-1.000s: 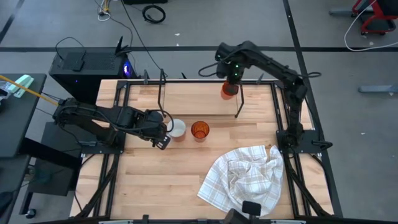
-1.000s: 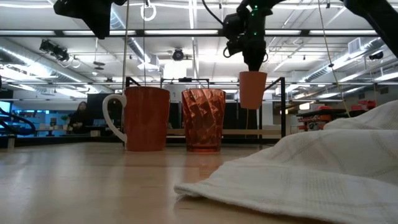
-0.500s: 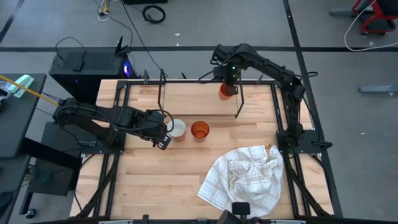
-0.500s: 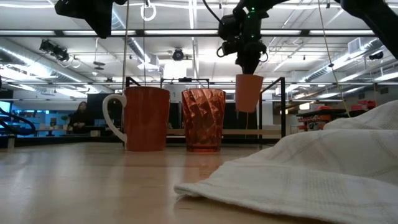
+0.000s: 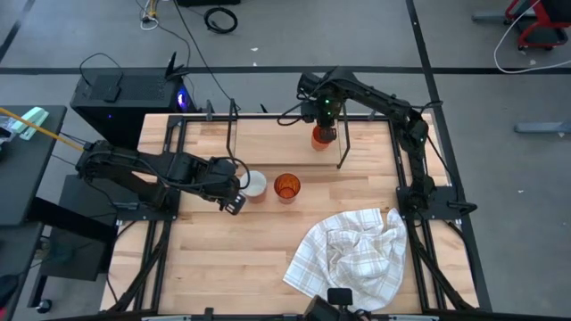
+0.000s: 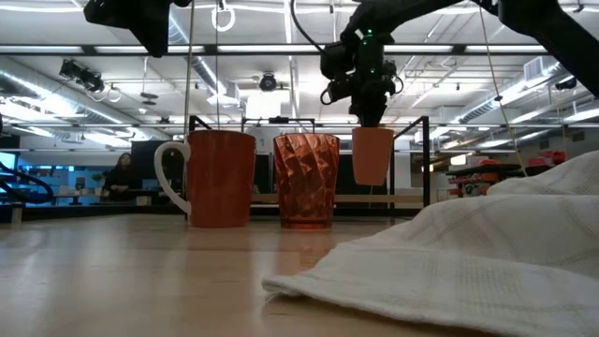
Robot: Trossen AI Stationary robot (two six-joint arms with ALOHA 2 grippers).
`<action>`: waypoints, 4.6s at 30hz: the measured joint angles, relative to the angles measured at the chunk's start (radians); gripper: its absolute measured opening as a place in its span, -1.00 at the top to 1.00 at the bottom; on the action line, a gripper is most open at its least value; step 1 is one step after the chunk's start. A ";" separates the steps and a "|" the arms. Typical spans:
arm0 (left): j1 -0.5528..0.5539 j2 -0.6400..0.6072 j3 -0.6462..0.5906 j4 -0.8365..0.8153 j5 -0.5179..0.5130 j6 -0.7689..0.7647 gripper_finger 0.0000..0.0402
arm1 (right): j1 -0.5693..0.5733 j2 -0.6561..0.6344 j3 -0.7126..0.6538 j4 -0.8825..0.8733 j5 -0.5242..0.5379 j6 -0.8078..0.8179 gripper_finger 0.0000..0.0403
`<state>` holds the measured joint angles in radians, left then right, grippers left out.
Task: Stack small to large cups/mugs on shelf
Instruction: Put the dark orange cup on the shelf, then put the orange cup on the shelf
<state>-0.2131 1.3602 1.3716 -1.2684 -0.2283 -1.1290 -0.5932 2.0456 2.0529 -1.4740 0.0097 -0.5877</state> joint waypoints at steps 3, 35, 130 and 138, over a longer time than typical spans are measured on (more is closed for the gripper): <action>0.000 0.000 0.000 0.002 0.000 0.000 0.73 | -0.005 0.007 0.000 0.000 -0.003 0.000 0.99; 0.000 0.000 0.000 0.028 0.000 -0.002 0.75 | -0.059 0.047 0.000 0.018 -0.056 0.045 0.95; 0.396 0.081 0.001 0.192 0.274 0.697 0.81 | 0.301 -0.537 0.000 0.105 -0.134 0.462 0.55; 0.461 0.291 0.159 0.188 0.434 0.961 0.78 | 0.301 -0.537 0.000 0.103 -0.134 0.462 0.55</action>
<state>0.2476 1.6507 1.5303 -1.0804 0.2059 -0.1681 -0.2920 1.5089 2.0533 -1.3709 -0.1242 -0.1261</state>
